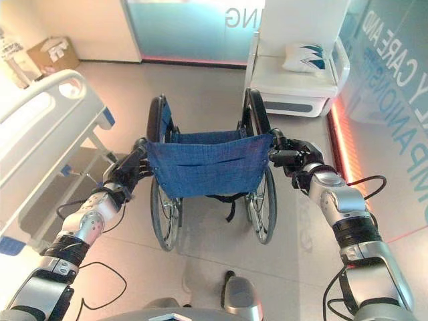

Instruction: Push the wheelchair next to the bed

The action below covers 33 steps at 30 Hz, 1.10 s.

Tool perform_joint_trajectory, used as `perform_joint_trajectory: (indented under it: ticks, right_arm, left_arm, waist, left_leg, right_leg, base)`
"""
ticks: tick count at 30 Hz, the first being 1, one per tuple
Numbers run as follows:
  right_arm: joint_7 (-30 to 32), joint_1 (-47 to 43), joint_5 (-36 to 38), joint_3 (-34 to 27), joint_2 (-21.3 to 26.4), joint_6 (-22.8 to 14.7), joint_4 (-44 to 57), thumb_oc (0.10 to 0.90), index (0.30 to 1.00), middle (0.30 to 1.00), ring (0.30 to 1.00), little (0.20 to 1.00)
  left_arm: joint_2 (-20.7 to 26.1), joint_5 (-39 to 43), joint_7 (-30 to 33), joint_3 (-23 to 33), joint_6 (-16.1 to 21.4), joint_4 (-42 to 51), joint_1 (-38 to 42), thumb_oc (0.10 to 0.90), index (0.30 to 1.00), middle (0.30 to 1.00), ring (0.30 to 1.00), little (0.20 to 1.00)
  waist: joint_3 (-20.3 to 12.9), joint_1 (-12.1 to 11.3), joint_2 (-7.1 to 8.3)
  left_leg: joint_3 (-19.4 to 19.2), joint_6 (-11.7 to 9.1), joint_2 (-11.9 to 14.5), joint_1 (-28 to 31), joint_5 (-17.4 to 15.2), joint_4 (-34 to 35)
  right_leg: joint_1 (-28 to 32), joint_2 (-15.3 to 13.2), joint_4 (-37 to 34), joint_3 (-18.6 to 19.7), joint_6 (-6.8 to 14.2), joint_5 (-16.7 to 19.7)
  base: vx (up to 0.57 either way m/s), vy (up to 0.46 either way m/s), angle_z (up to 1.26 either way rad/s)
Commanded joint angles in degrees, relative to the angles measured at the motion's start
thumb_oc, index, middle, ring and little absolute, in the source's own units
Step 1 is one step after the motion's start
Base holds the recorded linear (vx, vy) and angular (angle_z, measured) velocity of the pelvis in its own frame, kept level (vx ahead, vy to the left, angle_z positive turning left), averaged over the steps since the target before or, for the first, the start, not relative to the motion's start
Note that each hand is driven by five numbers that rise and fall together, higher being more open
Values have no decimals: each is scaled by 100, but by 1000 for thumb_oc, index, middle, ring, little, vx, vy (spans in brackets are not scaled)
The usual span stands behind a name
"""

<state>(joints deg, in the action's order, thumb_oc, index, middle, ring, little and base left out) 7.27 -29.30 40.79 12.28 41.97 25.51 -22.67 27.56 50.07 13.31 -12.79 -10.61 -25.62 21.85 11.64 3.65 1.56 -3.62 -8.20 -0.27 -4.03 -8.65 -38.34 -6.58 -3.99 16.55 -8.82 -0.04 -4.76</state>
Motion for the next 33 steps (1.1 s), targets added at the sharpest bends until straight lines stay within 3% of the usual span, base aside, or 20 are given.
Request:
perform_joint_trajectory:
  ticks: [1, 2, 4, 5, 6, 8, 9, 11, 14, 16, 20, 23, 24, 25, 27, 33]
  right_arm:
    - [-712, -201, 15, 553, -272, -310, 598, 400, 300, 300, 300, 300]
    - [-615, -183, 1, 554, -298, -332, 619, 400, 300, 300, 300, 300]
    - [-565, -221, 3, 559, -327, -309, 613, 400, 300, 300, 300, 300]
    - [-486, -338, 33, 622, -349, -285, 559, 400, 300, 300, 300, 300]
    - [-469, -369, 48, 643, -349, -283, 541, 400, 300, 300, 300, 300]
    - [-380, -403, 148, 721, -293, -325, 506, 400, 300, 300, 300, 300]
    - [-375, -343, 182, 716, -258, -341, 538, 400, 300, 300, 300, 300]
    - [-431, -222, 168, 648, -213, -342, 585, 400, 300, 300, 300, 300]
    - [-614, -102, 39, 591, -271, -414, 524, 400, 300, 300, 300, 300]
    - [-783, 113, 15, 515, -358, -494, 630, 400, 300, 300, 300, 300]
    - [-874, 197, 13, 427, -448, -676, 616, 400, 300, 300, 300, 300]
    - [-962, 231, 4, 414, -570, -932, 610, 400, 300, 300, 300, 300]
    - [-959, 211, 15, 407, -581, -932, 611, 400, 300, 300, 300, 300]
    - [-1049, 143, -48, 393, -593, -1017, 542, 400, 300, 300, 300, 300]
    - [-1116, 58, -103, 432, -587, -1078, 464, 400, 300, 300, 300, 300]
    - [-957, -485, -49, 444, -474, -1098, -31, 400, 300, 300, 300, 300]
  left_arm:
    - [-114, 327, -254, -72, 485, 484, 209, 400, 300, 300, 300, 300]
    - [-110, 297, -321, -34, 499, 467, 216, 400, 300, 300, 300, 300]
    - [-66, 281, -396, -8, 522, 440, 222, 400, 300, 300, 300, 300]
    - [34, 293, -523, 35, 523, 344, 266, 400, 300, 300, 300, 300]
    - [55, 295, -558, 39, 532, 309, 279, 400, 300, 300, 300, 300]
    - [184, 288, -745, 65, 535, 216, 279, 400, 300, 300, 300, 300]
    - [227, 298, -776, 59, 539, 226, 240, 400, 300, 300, 300, 300]
    - [257, 301, -790, 60, 539, 267, 168, 400, 300, 300, 300, 300]
    - [280, 266, -816, 161, 485, 224, 132, 400, 300, 300, 300, 300]
    - [270, 242, -806, 145, 582, 21, 187, 400, 300, 300, 300, 300]
    - [233, 174, -784, 110, 602, -157, 388, 400, 300, 300, 300, 300]
    - [121, 100, -679, 81, 702, -179, 451, 400, 300, 300, 300, 300]
    - [89, 86, -675, 76, 717, -197, 463, 400, 300, 300, 300, 300]
    - [-18, -2, -631, 61, 772, -237, 483, 400, 300, 300, 300, 300]
    - [-81, -74, -593, 58, 766, -220, 481, 400, 300, 300, 300, 300]
    - [-212, -356, -699, 74, 770, -108, 348, 400, 300, 300, 300, 300]
  waist:
    - [-379, 153, 262]
    - [-263, 80, 229]
    - [-233, 34, 205]
    - [-142, -65, 114]
    - [-143, -92, 94]
    - [-109, -334, -82]
    - [-130, -423, -92]
    - [-163, -498, -58]
    - [-317, -565, 0]
    - [-379, -584, 78]
    - [-457, -697, 202]
    - [-473, -758, 236]
    - [-476, -755, 212]
    - [-477, -735, 136]
    - [-486, -733, 105]
    - [-385, -699, 61]
  left_leg:
    - [-531, 366, 58, 80, 1223, -913]
    - [-603, 500, 254, -176, 1019, -597]
    - [-659, 557, 292, -176, 1071, 107]
    - [-793, 554, 322, -183, 1183, 1213]
    - [-817, 541, 312, -214, 1254, 1450]
    - [-791, 355, 236, -615, 1852, 2995]
    - [-781, 312, 227, -760, 2042, 3460]
    - [-803, 300, 192, -825, 2116, 3735]
    - [-874, 436, 132, -765, 1923, 3569]
    - [-955, 601, 74, -671, 1559, 3263]
    - [-943, 858, -120, -666, 1155, 2930]
    - [-901, 1060, -287, -500, 1025, 2922]
    - [-906, 1090, -305, -430, 996, 2949]
    - [-913, 1167, -341, -220, 900, 3006]
    - [-934, 1187, -355, -81, 845, 3041]
    - [-881, 1128, -320, 580, 634, 3243]
  right_leg:
    - [610, 1, -699, -37, 3, 440]
    - [810, 76, -677, 29, -12, 324]
    - [890, 137, -659, 81, -2, 229]
    - [1048, 293, -619, 129, 23, 99]
    - [1063, 331, -624, 138, 24, 95]
    - [1454, 652, -713, 254, 33, -77]
    - [1701, 715, -824, 349, 48, -149]
    - [1947, 709, -942, 430, 71, -237]
    - [2193, 578, -1115, 480, 161, -351]
    - [2311, 316, -1048, 249, 276, -489]
    - [2316, -31, -738, -63, 478, -487]
    - [1947, -523, 424, -321, 736, 223]
    - [1817, -617, 765, -333, 742, 370]
    - [1517, -783, 1571, -396, 735, 666]
    - [1347, -895, 1765, -480, 718, 755]
    - [704, -824, 340, -938, 644, 534]
  base:
    - [282, -111, -2]
    - [287, -40, 18]
    - [318, 26, 11]
    - [299, 65, -6]
    - [443, 110, -8]
    - [520, 118, 4]
    - [417, 83, 0]
    - [400, 97, -26]
    - [403, 137, -60]
    - [351, 162, -76]
    - [250, 141, -18]
    - [252, 205, -24]
    - [340, 318, -12]
    - [271, 244, -5]
    - [260, 167, 10]
    - [260, -50, -20]
